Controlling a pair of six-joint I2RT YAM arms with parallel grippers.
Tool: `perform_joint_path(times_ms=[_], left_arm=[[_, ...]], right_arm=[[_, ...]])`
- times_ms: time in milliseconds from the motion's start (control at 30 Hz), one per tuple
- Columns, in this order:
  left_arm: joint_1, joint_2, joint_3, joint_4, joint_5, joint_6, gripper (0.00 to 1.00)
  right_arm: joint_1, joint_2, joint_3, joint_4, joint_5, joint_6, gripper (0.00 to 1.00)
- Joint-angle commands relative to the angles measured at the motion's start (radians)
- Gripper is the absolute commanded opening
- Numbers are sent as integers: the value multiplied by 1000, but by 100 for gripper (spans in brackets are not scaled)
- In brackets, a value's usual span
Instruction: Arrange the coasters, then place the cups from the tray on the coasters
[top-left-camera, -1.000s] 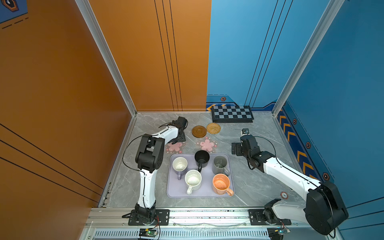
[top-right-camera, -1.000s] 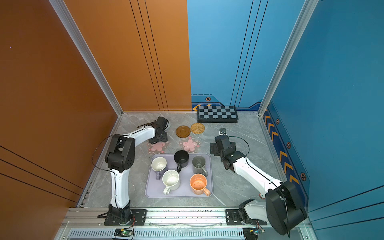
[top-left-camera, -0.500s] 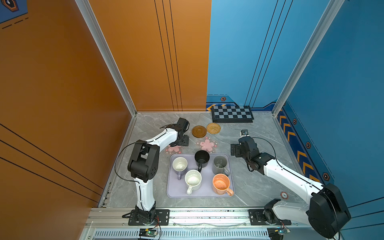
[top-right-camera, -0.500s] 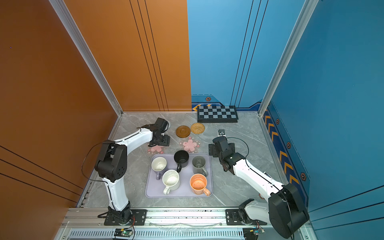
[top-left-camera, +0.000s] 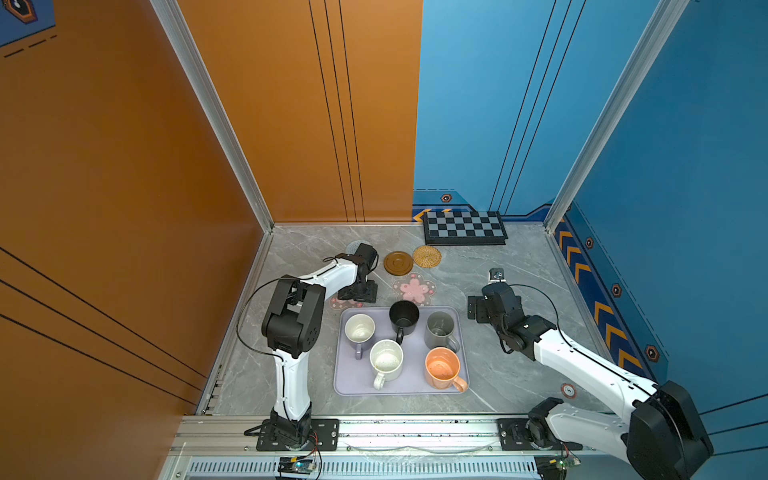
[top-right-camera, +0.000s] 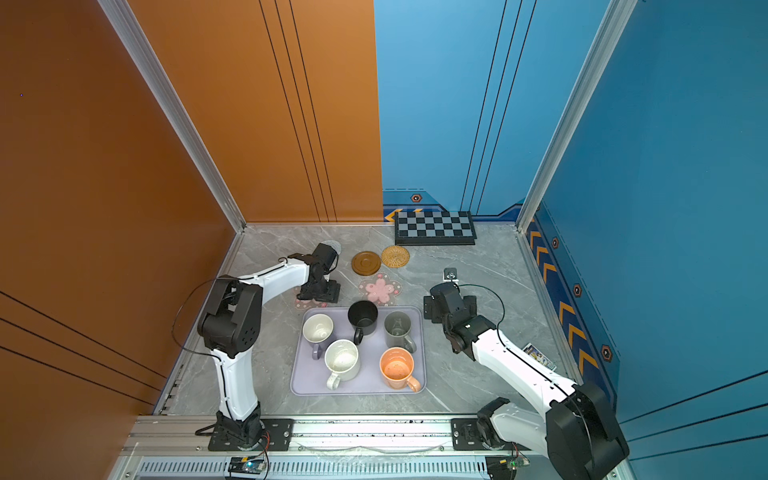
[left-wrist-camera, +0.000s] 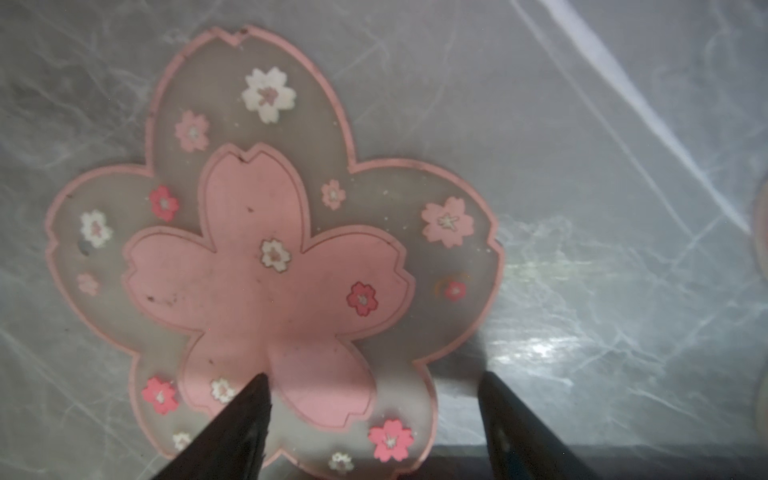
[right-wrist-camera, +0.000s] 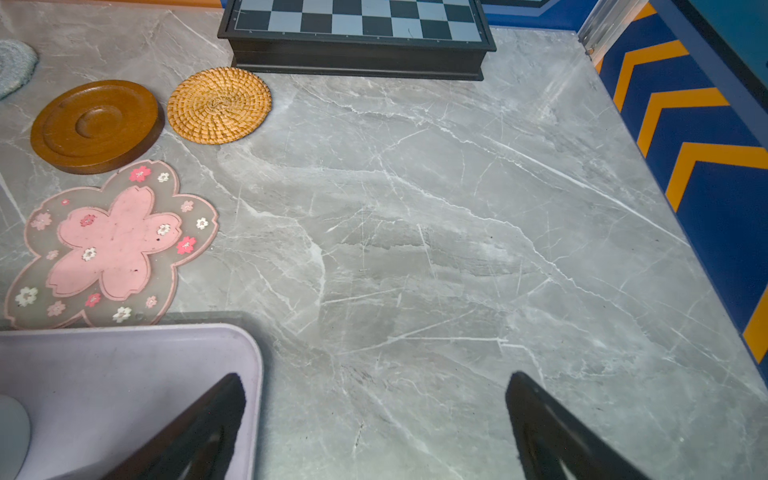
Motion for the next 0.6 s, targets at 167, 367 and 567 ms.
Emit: perform_joint_path(times_ms=[167, 367, 567], left_arm=[[115, 13, -26, -57, 28, -4, 71], [132, 12, -5, -66, 18, -3, 70], [170, 36, 32, -80, 33, -6, 70]], right_arm=[[8, -37, -30, -30, 18, 52, 100], [8, -62, -39, -39, 20, 63, 100], [8, -81, -46, -53, 26, 66, 100]])
